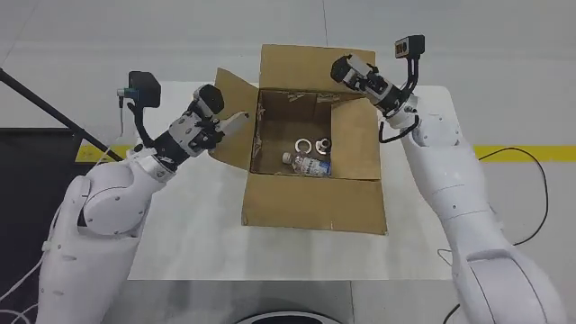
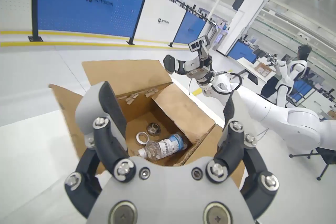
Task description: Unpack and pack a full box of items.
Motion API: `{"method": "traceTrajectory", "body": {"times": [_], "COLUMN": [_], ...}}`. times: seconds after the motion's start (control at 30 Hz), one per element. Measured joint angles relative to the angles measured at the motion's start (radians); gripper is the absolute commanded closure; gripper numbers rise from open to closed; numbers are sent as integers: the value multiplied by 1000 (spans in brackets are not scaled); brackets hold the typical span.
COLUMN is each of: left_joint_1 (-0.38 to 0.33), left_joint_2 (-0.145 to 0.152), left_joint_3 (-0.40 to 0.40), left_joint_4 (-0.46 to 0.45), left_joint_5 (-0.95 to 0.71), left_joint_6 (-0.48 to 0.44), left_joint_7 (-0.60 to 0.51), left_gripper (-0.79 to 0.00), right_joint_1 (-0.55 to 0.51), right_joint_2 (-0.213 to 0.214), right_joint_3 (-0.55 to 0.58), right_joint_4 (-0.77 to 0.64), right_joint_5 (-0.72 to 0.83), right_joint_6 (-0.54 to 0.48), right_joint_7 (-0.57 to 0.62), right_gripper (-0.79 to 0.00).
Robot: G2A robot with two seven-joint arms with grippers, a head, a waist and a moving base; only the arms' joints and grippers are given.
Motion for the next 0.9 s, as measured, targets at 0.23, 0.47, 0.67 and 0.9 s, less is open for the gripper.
{"method": "traceTrajectory", "body": {"times": [0.23,0.47,0.67,0.9], "left_joint_1": [-142,-166,-165,-240], "left_joint_2": [-24,-28,-28,-57], "left_joint_3": [222,261,261,390], "left_joint_4": [52,57,57,138], "left_joint_5": [12,13,13,-118], "left_joint_6": [119,144,144,255], "left_joint_7": [-107,-130,-130,-184], "left_gripper": [-785,-785,-785,-785], "right_joint_1": [-281,-322,-322,-341], "right_joint_2": [70,76,76,79], "right_joint_3": [227,254,254,256], "right_joint_4": [-384,-430,-430,-472], "right_joint_5": [-86,-84,-84,-80], "right_joint_6": [156,194,194,177], "right_joint_7": [-109,-121,-121,-125], "right_gripper": [-785,-785,-785,-785]}}
